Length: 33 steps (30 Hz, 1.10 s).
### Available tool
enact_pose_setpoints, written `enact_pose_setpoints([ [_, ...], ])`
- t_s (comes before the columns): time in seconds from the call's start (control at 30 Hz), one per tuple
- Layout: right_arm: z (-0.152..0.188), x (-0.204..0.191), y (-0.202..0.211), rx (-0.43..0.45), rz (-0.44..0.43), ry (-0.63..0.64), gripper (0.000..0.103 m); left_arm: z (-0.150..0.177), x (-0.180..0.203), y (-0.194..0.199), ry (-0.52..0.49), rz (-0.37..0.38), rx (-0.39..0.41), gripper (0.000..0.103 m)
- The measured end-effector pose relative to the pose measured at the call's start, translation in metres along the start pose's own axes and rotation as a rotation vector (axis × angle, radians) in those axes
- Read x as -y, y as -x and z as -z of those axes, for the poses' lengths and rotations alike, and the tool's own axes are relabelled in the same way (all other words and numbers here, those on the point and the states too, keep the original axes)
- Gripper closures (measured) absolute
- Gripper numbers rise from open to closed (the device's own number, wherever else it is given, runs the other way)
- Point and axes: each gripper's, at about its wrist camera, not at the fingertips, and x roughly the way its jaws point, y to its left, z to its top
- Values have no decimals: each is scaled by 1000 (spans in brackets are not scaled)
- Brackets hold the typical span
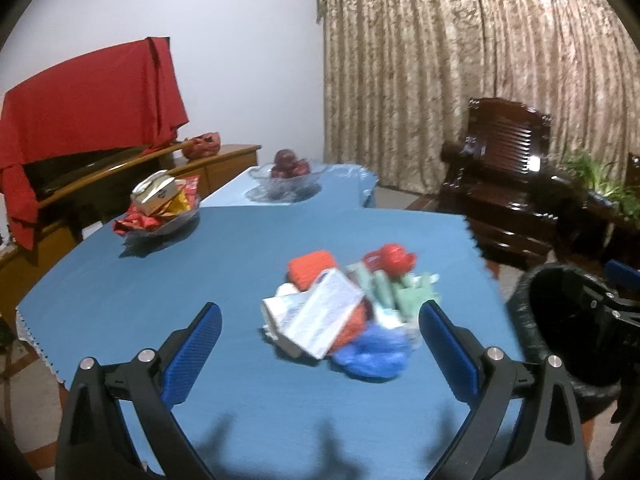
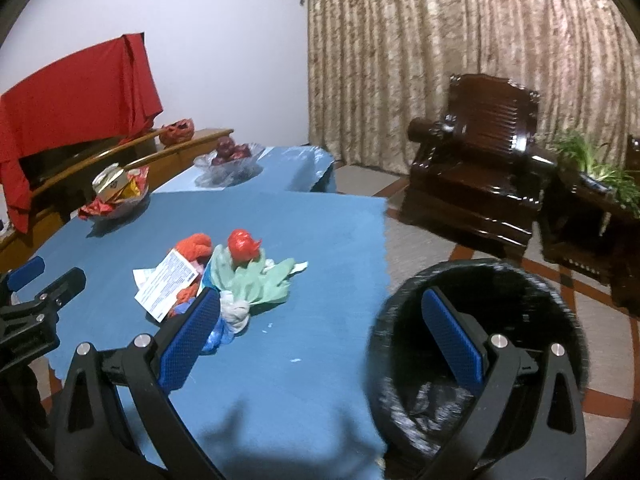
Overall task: Collect trash
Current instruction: 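Move both tools forward to the trash pile on the table, then grasp the white medicine box with the left tool while the right tool grasps the green rubber glove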
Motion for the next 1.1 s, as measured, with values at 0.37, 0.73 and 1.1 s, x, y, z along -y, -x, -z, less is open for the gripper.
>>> enact_pose_setpoints([
  [0.37,14,-37,-113,-151,0,34,10,24,-25,-90,17,5,-106,21],
  [0.73,16,-53,-180,-260,-11,44,20,36,-31,-146,22,56,-170,37],
  [1.1,17,-60,-204,-354,-186,-15,57,45,-23,-162,-6,103,-222,52],
])
